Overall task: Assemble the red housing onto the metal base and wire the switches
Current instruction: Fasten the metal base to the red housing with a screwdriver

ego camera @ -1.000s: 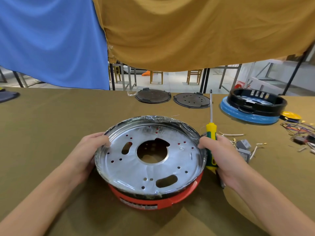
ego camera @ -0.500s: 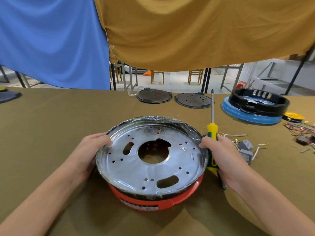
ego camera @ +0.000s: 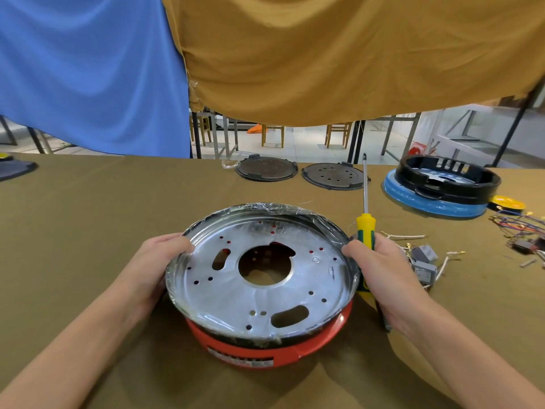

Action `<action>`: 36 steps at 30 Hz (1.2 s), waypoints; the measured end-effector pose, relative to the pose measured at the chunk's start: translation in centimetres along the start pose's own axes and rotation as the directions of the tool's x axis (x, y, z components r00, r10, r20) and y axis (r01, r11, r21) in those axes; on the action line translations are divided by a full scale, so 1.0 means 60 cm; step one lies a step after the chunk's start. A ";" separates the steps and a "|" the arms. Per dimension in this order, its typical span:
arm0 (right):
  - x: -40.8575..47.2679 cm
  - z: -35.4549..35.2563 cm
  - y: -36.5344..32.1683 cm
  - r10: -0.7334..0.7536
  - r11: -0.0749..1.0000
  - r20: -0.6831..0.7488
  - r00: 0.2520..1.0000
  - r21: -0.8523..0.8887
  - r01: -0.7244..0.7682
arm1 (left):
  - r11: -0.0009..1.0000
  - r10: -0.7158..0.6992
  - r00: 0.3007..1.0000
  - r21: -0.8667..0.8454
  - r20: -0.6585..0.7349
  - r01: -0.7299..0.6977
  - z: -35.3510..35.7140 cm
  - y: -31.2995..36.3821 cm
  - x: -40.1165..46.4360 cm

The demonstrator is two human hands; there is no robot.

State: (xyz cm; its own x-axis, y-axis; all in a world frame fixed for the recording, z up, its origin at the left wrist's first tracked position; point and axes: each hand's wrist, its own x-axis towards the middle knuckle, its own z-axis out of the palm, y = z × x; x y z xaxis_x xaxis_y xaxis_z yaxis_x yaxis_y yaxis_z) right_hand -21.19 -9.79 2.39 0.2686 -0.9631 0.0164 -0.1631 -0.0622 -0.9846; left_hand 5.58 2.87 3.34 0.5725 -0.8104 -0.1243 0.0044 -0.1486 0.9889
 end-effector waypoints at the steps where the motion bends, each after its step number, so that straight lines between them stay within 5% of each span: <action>1: 0.000 0.000 0.000 -0.002 1.000 -0.001 1.000 -0.005 0.002 | 1.000 -0.002 1.000 -0.002 -0.001 0.002 0.001 0.000 0.000; 13: -0.005 -0.002 -0.007 0.031 0.997 0.036 0.999 0.069 -0.033 | 1.000 -0.015 0.999 0.021 0.030 0.014 -0.014 0.004 0.022; 21: -0.010 -0.006 -0.017 0.076 0.988 0.038 0.996 0.130 -0.080 | 0.995 -0.079 0.979 -0.051 0.189 0.090 -0.027 0.018 0.027; 25: -0.011 -0.007 -0.022 0.063 0.988 0.033 0.997 0.136 -0.067 | 0.994 -0.050 0.965 0.106 0.256 0.024 -0.042 0.015 0.015; 31: -0.016 -0.009 -0.033 0.000 0.973 0.043 0.999 0.230 -0.010 | 0.998 0.022 0.991 0.063 0.134 -0.030 -0.027 0.025 0.028; 36: -0.019 0.000 -0.029 0.082 0.959 0.132 0.988 0.259 -0.114 | 0.999 -0.048 0.994 -0.014 0.096 0.050 -0.019 0.011 0.039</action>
State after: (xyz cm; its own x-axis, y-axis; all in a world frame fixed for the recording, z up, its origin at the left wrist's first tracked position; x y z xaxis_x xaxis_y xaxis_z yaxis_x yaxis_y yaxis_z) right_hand -21.24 -8.58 4.10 0.3777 -0.9218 -0.0874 0.0584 0.1180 -0.9913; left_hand 7.85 1.53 3.82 0.4904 -0.8529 -0.1792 0.0440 -0.1811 0.9825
